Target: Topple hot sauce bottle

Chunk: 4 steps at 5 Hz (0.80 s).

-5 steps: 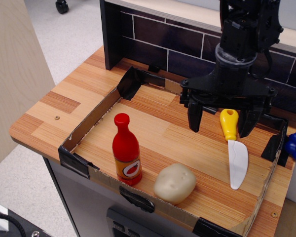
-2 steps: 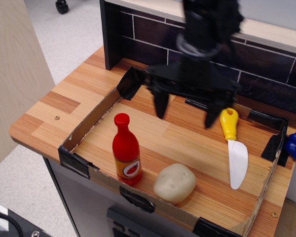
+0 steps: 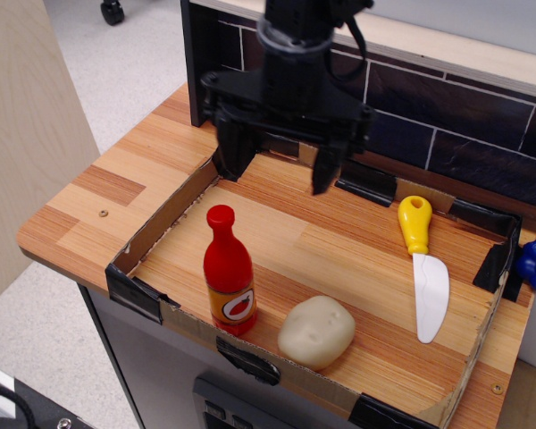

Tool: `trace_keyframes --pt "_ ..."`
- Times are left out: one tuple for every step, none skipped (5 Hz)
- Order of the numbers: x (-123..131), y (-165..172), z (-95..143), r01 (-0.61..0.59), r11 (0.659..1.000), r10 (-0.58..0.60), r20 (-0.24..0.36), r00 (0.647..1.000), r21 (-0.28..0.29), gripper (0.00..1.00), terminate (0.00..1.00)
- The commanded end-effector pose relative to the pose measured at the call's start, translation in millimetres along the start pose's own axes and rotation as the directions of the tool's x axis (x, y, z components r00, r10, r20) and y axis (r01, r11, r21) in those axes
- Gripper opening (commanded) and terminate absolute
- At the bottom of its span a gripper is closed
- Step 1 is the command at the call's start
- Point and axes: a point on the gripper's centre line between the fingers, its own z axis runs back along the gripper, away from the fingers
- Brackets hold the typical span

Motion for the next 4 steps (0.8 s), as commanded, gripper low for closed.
trace_keyframes --pt "-10 15 18 0.023 1.000 -0.023 -0.028 0.999 0.016 1.00 0.00" --pt "-22 18 18 0.052 0.999 -0.052 -0.034 0.998 0.014 1.00 0.00" --pt "-31 23 15 0.063 0.998 -0.062 -0.024 0.998 0.016 1.00 0.00" --pt "-36 25 12 0.072 0.997 -0.071 -0.016 0.997 0.018 1.00 0.00"
